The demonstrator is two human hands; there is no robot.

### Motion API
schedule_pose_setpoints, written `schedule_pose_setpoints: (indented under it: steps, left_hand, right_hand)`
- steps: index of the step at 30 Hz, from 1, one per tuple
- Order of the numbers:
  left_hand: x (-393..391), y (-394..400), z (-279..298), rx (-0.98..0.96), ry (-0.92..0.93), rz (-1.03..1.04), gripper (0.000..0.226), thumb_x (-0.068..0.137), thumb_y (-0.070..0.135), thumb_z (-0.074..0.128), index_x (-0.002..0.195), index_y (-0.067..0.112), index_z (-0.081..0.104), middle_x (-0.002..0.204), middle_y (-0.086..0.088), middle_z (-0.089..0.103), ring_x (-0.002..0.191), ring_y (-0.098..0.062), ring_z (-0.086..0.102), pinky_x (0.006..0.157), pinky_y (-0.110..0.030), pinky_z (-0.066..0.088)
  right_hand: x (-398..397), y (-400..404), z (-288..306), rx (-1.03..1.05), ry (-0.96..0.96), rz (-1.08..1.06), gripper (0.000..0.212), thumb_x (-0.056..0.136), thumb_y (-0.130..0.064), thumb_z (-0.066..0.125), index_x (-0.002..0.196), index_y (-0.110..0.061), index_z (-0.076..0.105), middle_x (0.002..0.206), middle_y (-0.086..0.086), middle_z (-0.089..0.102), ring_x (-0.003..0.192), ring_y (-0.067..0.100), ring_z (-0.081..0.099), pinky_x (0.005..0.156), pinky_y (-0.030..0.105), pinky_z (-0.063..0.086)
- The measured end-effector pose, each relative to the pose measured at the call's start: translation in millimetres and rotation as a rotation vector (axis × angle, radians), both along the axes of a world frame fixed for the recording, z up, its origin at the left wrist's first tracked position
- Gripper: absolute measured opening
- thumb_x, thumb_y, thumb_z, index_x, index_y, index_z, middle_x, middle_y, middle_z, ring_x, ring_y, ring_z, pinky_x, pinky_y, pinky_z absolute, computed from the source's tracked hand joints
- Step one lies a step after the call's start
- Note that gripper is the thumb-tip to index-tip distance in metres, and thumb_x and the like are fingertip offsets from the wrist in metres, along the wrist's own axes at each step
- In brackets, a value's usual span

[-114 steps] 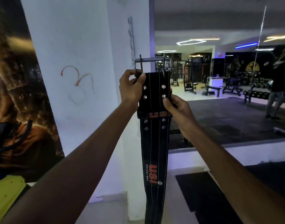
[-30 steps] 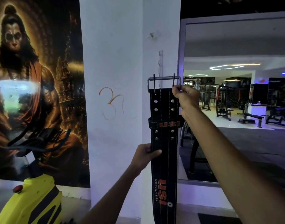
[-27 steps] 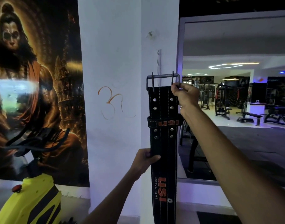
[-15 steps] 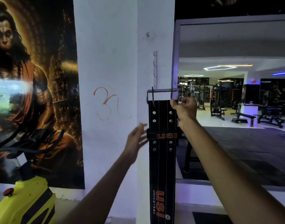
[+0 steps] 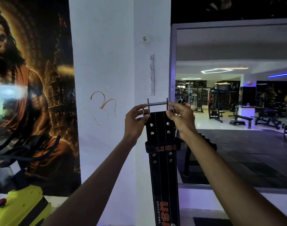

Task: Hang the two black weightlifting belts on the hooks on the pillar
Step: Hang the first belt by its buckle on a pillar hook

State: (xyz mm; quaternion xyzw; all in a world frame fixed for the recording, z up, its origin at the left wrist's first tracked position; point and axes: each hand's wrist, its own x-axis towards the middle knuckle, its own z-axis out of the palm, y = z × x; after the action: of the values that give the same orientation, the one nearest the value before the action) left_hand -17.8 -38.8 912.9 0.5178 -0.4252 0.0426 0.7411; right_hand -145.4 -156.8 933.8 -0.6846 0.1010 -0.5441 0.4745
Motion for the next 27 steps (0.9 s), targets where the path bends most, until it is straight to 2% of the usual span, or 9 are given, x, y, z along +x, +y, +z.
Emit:
schedule_pose_setpoints:
  steps: [2,4,6,10,13,16,23,27]
  left_hand:
    - [2,-3,0,0.037,-0.019,0.009,0.04,0.09,-0.006,0.066,0.123,0.015,0.071,0.118,-0.009,0.075,0.112,-0.032,0.071,0.095,-0.044,0.061]
    - [2,-6,-2,0.056,-0.034,0.02,0.041,0.09,-0.008,0.065,0.124,0.012,0.071,0.116,-0.006,0.074,0.114,-0.033,0.07,0.096,-0.045,0.061]
    - [3,-8,-4,0.063,-0.034,0.018,0.037,0.09,-0.009,0.065,0.118,0.013,0.073,0.109,-0.003,0.074,0.111,-0.036,0.071,0.095,-0.046,0.061]
    - [4,-11,-1,0.12,-0.057,0.022,0.028,0.091,-0.008,0.063,0.108,0.012,0.072,0.102,0.0,0.071,0.095,-0.031,0.072,0.09,-0.043,0.062]
    - [5,-15,2,0.172,-0.122,0.045,0.026,0.093,-0.006,0.061,0.115,0.007,0.068,0.109,-0.005,0.069,0.087,-0.029,0.073,0.092,-0.047,0.062]
    - [5,-18,4,0.183,-0.167,0.05,0.032,0.094,-0.004,0.061,0.124,0.008,0.068,0.117,-0.007,0.071,0.09,-0.028,0.074,0.091,-0.042,0.063]
    - [1,-36,12,0.129,-0.16,0.119,0.013,0.09,-0.01,0.062,0.094,0.001,0.068,0.097,-0.003,0.07,0.077,-0.02,0.066,0.082,-0.04,0.061]
    - [6,-51,13,0.12,-0.158,0.159,0.018,0.088,-0.01,0.063,0.091,0.006,0.07,0.093,0.0,0.071,0.079,-0.02,0.069,0.082,-0.037,0.062]
  right_hand:
    - [-2,-4,-2,-0.056,0.026,0.035,0.026,0.087,0.004,0.067,0.106,-0.013,0.074,0.094,-0.009,0.069,0.09,0.0,0.062,0.092,0.026,0.054]
    - [-3,-9,-5,-0.094,0.045,0.064,0.025,0.088,0.007,0.065,0.095,-0.014,0.075,0.093,-0.003,0.07,0.089,0.003,0.063,0.079,0.012,0.054]
    - [-3,-12,-8,-0.112,0.049,0.065,0.028,0.088,0.009,0.064,0.087,-0.018,0.074,0.091,-0.003,0.069,0.085,-0.004,0.063,0.07,0.004,0.05]
    - [-1,-22,-12,-0.116,0.035,0.069,0.034,0.087,0.011,0.063,0.08,-0.02,0.072,0.09,-0.002,0.069,0.078,-0.014,0.062,0.067,0.003,0.048]
    - [0,-30,-13,-0.112,0.008,0.069,0.033,0.086,0.013,0.063,0.08,-0.019,0.072,0.092,0.002,0.069,0.081,-0.008,0.062,0.069,0.004,0.049]
    - [3,-37,-13,-0.099,-0.028,0.059,0.036,0.085,0.011,0.064,0.078,-0.023,0.072,0.094,0.002,0.07,0.083,-0.008,0.063,0.069,0.005,0.05]
    - [11,-59,-10,-0.118,-0.081,0.075,0.02,0.085,0.01,0.066,0.092,-0.006,0.075,0.096,0.009,0.071,0.07,-0.016,0.063,0.064,0.001,0.048]
    - [22,-76,-9,-0.064,-0.12,0.123,0.018,0.086,0.008,0.066,0.099,-0.002,0.074,0.09,0.0,0.07,0.069,-0.015,0.064,0.063,0.003,0.05]
